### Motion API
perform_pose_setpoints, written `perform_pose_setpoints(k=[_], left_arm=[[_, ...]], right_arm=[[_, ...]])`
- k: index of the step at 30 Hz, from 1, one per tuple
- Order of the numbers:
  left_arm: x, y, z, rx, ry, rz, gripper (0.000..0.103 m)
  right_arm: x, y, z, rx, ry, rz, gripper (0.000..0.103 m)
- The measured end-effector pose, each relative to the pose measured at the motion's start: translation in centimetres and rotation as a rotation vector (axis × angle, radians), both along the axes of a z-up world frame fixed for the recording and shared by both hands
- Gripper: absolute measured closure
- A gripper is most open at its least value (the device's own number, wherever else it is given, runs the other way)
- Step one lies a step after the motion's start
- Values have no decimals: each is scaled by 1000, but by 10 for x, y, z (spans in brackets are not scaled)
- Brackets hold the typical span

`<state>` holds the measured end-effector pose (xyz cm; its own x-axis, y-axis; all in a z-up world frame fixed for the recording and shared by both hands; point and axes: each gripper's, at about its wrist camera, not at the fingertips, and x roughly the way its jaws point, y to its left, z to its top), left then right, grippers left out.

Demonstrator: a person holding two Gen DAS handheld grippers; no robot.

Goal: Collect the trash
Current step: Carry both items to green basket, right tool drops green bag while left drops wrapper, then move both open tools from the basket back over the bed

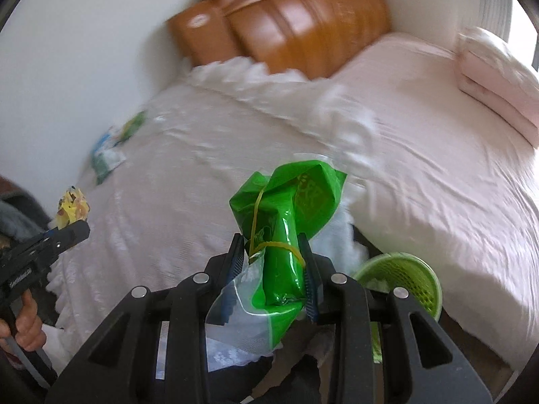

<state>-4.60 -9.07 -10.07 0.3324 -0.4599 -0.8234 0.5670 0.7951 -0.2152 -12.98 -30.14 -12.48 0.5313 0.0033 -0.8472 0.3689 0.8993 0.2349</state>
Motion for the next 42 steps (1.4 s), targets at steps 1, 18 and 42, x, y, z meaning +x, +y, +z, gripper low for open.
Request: perform_pose_setpoints(k=[1,18,42], left_arm=[[-5,-12,0,-5,4,-37,75],[-61,-140,-4,26,-17,-409,75],[-132,-248,4,32,-41,-605,9]], right_arm=[[-7,-6,-2,-8,7,-19,71],[-108,-115,-65,-44,159,-323,31],[-182,-170,-55,-130,190,-556,3]])
